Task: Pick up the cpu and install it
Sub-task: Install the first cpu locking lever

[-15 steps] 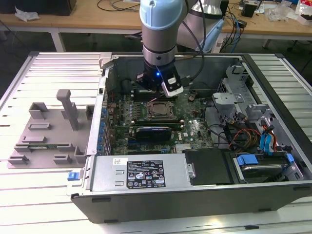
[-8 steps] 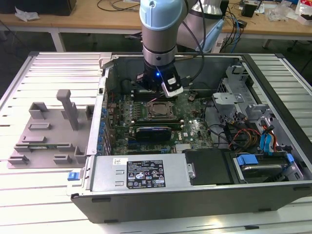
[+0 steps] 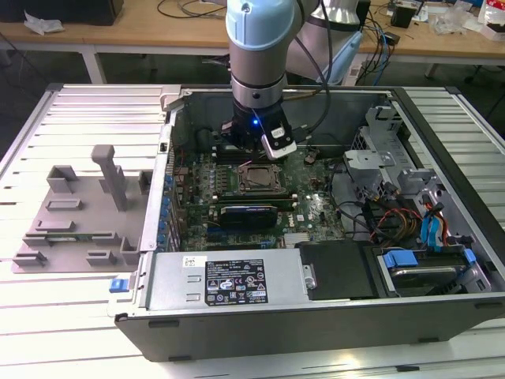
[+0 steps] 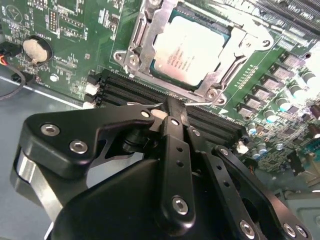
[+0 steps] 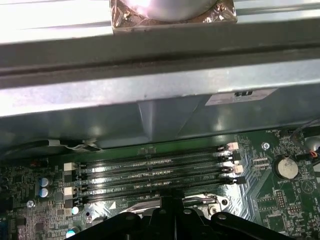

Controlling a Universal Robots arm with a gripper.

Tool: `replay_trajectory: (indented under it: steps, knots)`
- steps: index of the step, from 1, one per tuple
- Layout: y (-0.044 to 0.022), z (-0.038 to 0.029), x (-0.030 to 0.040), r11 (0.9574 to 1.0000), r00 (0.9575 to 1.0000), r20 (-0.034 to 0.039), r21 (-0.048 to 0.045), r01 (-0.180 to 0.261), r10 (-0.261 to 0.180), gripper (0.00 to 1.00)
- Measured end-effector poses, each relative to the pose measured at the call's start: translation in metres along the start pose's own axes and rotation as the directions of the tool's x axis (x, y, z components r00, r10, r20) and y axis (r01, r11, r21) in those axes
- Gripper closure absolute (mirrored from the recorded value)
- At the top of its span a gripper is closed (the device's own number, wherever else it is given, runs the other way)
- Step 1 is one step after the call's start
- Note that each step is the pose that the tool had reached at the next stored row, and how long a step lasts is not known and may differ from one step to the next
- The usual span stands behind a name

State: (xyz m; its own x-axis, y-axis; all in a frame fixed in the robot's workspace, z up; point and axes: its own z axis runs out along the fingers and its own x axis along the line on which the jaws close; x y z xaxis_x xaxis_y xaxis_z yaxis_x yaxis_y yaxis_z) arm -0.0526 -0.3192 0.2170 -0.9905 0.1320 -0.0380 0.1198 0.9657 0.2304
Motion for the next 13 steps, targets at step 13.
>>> replay_trajectory:
  steps: [13]
  knots:
    - [0.0064,0.002,0.0009,0.9997,1.0,0.0032,0.0256,0.002,-0.002,0.89]
